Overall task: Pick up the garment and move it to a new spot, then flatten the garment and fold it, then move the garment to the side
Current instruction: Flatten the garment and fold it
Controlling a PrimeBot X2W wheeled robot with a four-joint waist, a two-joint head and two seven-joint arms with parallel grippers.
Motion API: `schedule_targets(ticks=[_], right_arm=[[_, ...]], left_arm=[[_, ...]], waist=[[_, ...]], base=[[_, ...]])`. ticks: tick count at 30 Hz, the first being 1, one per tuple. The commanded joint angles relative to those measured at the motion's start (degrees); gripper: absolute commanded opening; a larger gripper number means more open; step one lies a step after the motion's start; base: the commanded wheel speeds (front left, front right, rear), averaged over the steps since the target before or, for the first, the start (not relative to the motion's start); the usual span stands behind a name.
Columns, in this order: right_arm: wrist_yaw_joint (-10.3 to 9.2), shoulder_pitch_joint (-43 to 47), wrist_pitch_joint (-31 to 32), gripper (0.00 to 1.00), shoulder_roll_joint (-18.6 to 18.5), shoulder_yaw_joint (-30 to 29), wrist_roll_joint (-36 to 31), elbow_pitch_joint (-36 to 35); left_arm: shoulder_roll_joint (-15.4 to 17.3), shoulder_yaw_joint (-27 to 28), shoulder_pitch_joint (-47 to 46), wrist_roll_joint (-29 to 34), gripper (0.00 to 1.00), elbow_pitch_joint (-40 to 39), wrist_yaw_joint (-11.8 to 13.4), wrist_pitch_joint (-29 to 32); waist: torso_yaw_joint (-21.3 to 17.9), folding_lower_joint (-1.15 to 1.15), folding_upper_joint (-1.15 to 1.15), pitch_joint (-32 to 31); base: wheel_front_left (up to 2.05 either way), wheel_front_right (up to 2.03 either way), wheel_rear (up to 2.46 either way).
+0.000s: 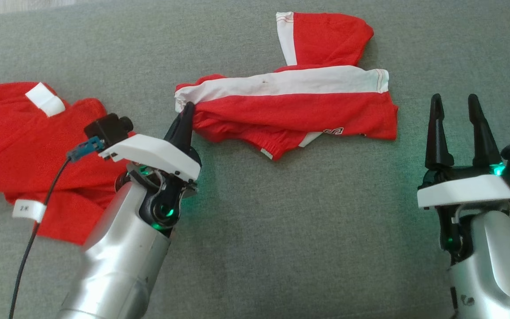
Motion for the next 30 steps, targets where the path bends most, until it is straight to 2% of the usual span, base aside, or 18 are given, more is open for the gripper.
schedule_targets(ticks=[1,6,12,20,24,30], right_arm=[[0.21,-1.7,-0.6,1.00,0.1,1.2,-0.5,-1.4],[0.21,-1.9,0.0,1.00,0.1,1.1,-0.8,-0.6],[0.21,-4.5,3.2,1.00,-1.0,1.4,-0.6,2.1],[0.21,-13.5,13.2,1.00,-1.8,3.4,7.7,11.3],[0.21,-17.9,17.4,1.00,-2.3,3.4,12.0,17.0],[0.21,-22.1,20.3,1.00,-4.0,5.9,13.7,23.8]], left_arm=[[1.3,1.0,-0.8,0.7,0.00,-1.2,-0.4,-1.4],[2.4,-0.4,-1.0,2.8,0.00,-1.9,-0.4,-4.9],[4.4,-4.6,-1.6,9.5,0.00,-2.8,-0.4,-9.7],[4.9,-9.0,-2.6,15.6,0.00,-3.0,0.4,-12.1],[4.4,-9.9,-2.8,16.1,0.00,-3.1,0.5,-12.3],[3.9,-10.9,-3.2,16.4,0.00,-2.9,0.4,-12.4]], waist=[[0.1,0.00,0.00,-0.1],[0.8,0.00,0.00,-0.7],[1.9,0.00,0.00,-0.7],[3.2,0.00,0.00,0.4],[3.8,0.00,0.00,1.0],[4.6,0.00,0.00,1.4]], base=[[0.00,0.00,0.00],[0.00,0.00,0.00],[0.00,0.00,0.00],[0.00,0.00,0.00],[0.00,0.00,0.00],[0.00,0.00,0.00]])
